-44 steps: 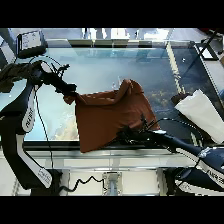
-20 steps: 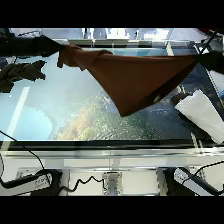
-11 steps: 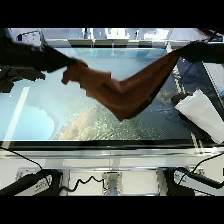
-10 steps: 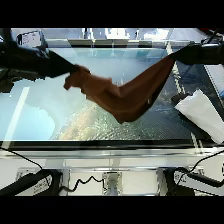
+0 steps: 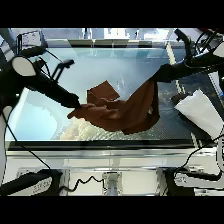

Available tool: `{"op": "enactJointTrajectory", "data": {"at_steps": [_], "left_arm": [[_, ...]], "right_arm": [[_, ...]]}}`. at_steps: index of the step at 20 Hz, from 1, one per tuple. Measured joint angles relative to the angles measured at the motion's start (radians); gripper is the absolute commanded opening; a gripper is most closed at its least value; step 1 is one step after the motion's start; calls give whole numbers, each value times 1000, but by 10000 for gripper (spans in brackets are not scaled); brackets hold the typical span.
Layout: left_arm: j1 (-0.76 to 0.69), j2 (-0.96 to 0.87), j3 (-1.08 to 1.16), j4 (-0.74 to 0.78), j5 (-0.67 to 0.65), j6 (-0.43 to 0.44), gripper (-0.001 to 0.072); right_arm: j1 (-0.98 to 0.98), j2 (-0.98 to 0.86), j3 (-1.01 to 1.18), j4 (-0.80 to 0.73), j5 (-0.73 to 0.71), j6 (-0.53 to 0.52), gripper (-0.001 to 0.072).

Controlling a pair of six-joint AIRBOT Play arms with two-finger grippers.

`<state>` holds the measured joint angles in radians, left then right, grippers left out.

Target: Fold the shirts.

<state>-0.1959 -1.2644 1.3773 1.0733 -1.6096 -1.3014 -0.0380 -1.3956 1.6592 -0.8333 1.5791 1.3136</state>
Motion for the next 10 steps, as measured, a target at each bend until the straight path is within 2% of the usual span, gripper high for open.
{"op": "enactJointTrajectory", "data": {"at_steps": [7,10], "left_arm": [[-5,-66,-233,-128,-26,98,13],[-6,-72,-291,-164,7,132,13]], "right_arm": [[73,-6,-235,-21,48,22,25],[125,-6,-330,-29,34,-11,24]]}}
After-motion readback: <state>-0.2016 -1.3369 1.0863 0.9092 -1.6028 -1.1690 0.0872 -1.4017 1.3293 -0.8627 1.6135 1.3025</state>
